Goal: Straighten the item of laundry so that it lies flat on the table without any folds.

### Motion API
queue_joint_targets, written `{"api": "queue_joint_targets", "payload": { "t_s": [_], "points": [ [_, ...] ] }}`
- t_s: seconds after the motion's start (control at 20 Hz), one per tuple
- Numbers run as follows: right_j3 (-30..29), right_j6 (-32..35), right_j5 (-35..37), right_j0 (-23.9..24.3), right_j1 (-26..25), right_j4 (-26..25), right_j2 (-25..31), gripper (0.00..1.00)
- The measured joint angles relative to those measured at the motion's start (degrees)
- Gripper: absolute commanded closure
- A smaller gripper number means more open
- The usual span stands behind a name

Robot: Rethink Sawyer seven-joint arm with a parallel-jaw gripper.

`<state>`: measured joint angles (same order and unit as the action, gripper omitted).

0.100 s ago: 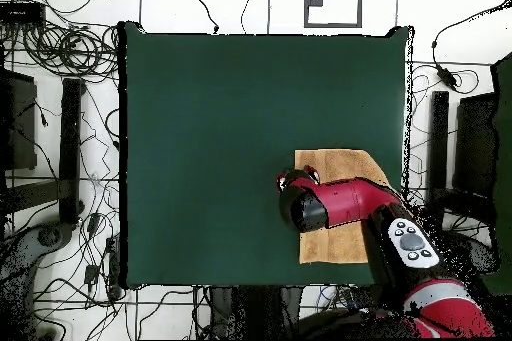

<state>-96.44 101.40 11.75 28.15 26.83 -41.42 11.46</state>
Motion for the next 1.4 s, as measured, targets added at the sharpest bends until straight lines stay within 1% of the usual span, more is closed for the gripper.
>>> {"api": "queue_joint_targets", "payload": {
  "t_s": [0.05, 0.15, 0.8, 1.0, 1.4],
  "points": [
    [0.2, 0.0, 0.0, -0.5, -0.1, 0.4, -0.5, 1.0],
    [0.6, 0.0, 0.0, -1.1, -0.3, 1.2, -1.3, 1.0],
    [0.7, 0.0, 0.0, -1.4, -0.5, 4.1, -2.1, 1.0],
    [0.8, 0.0, 0.0, -2.1, -0.7, 5.7, -3.0, 1.0],
    [1.0, 0.0, 1.0, -3.1, -1.2, 12.0, -4.7, 1.0]
  ]
}}
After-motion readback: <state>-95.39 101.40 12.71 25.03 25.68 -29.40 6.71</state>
